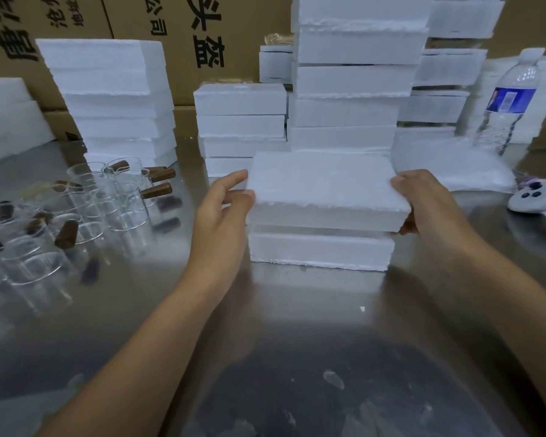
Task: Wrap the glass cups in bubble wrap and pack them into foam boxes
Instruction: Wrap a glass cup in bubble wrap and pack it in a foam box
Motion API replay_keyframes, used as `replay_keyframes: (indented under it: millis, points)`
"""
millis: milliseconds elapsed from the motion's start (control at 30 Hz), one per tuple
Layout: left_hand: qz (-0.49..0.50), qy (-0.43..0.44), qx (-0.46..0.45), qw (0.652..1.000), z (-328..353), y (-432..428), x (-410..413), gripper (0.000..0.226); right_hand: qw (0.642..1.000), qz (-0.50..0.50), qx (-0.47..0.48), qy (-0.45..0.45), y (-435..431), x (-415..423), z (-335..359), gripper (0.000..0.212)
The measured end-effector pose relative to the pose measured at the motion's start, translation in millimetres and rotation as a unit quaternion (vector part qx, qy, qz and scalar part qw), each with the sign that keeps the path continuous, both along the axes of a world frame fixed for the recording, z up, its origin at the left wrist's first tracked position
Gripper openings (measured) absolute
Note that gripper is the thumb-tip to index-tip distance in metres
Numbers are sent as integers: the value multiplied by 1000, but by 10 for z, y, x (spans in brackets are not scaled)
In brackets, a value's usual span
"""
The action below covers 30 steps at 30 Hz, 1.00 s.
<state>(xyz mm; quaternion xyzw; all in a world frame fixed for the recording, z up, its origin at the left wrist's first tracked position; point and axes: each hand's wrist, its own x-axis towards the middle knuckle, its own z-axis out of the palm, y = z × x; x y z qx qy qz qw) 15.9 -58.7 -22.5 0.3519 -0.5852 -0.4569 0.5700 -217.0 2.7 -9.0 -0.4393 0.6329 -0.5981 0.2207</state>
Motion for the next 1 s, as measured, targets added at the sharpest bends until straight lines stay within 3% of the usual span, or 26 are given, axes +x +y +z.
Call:
replay_keyframes:
  millis: [300, 600, 800, 1000]
  points:
    - [-33, -57, -14, 998, -47, -38, 8, 36, 999, 31, 9, 24, 1, -17, -46, 14]
    - [-47, -114, -41, 992, -74, -119, 24, 33, 995, 60, 33, -73, -56, -8, -167, 63]
    - [-64, -150, -57, 985, -96, -129, 39, 36, 995, 25, 38, -94, -99, -49, -214, 45]
    - [-54, -169, -70, 982, -121, -107, 5, 33, 996, 9, 57, -68, -117, -80, -199, 41]
